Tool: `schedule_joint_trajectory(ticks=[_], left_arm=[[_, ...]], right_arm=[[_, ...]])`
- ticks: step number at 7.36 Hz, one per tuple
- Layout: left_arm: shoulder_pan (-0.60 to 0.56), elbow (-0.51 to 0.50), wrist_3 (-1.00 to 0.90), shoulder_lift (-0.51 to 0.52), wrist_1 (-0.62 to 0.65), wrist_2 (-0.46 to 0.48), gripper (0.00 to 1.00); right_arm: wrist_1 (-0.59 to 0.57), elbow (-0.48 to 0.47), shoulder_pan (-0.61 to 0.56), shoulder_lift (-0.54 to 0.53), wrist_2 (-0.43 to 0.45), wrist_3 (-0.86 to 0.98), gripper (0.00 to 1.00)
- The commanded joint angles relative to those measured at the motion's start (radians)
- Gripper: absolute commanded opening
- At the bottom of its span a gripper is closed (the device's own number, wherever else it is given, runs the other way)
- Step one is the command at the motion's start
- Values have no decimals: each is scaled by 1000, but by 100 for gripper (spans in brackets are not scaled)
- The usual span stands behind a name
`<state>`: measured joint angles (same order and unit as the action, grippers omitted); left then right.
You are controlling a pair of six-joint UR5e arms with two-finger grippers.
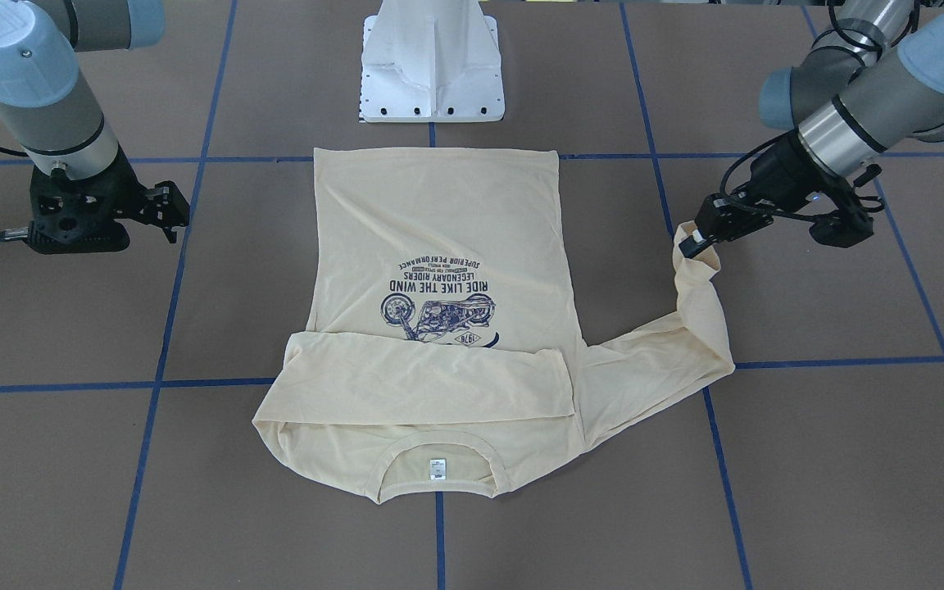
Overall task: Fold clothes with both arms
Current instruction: 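Carry the sleeve with the left gripper across the shirt toward the collar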
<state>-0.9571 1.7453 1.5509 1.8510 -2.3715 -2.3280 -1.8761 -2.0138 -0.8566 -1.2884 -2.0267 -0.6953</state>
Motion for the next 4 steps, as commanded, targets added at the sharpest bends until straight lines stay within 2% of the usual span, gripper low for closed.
schedule_joint_trajectory(ticks=[1,2,4], left_arm=[[6,-4,128,275,255,-16,0],[9,-27,226,342,249,-14,0],[87,-166,334,509,226,8,0]], right_arm=[[0,6,-51,-45,-32,91,100],[0,7,-56,-46,-36,95,100],[0,20,-56,-46,-37,92,100]])
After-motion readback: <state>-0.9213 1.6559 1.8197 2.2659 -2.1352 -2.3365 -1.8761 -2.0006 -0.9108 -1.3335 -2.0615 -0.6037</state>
